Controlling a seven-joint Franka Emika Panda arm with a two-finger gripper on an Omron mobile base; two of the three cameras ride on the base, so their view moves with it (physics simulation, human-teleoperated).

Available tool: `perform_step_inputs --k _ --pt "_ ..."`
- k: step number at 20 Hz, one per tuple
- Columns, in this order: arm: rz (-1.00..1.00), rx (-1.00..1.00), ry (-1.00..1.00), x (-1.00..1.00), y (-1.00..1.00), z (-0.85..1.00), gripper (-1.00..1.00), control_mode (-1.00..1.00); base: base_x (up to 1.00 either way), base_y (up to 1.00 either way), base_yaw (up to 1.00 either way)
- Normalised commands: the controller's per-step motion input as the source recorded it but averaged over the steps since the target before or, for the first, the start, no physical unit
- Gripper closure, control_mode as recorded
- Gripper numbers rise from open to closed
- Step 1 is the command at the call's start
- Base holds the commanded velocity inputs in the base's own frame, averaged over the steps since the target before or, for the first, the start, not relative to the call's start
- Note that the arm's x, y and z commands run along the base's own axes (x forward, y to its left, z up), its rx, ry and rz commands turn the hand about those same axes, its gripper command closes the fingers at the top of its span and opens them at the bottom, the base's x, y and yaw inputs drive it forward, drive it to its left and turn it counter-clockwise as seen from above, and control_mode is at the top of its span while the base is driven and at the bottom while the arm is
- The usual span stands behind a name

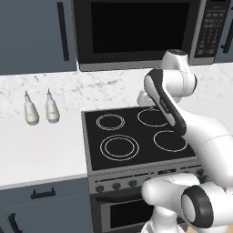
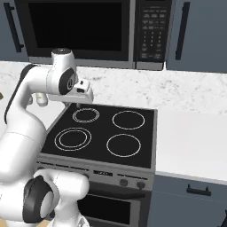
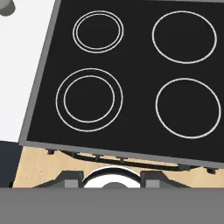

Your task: Navigate to the toaster oven.

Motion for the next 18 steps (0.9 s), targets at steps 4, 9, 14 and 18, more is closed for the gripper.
perform_step_inputs --k 4,9,14,18 --pt "0.0 0.0 0.0 0.0 0.0 0.0 -1.0 1.0 0.0 0.0 0.0" --pt "0.0 0.0 0.0 0.0 0.0 0.0 -1.0 1.0 -0.56 -0.1 -0.01" --pt "0.0 0.0 0.0 0.0 0.0 0.0 -1.0 1.0 -0.71 -0.1 -0.19" --pt "0.0 0.0 0.0 0.0 0.0 0.0 -1.0 1.0 -0.19 0.0 -0.41"
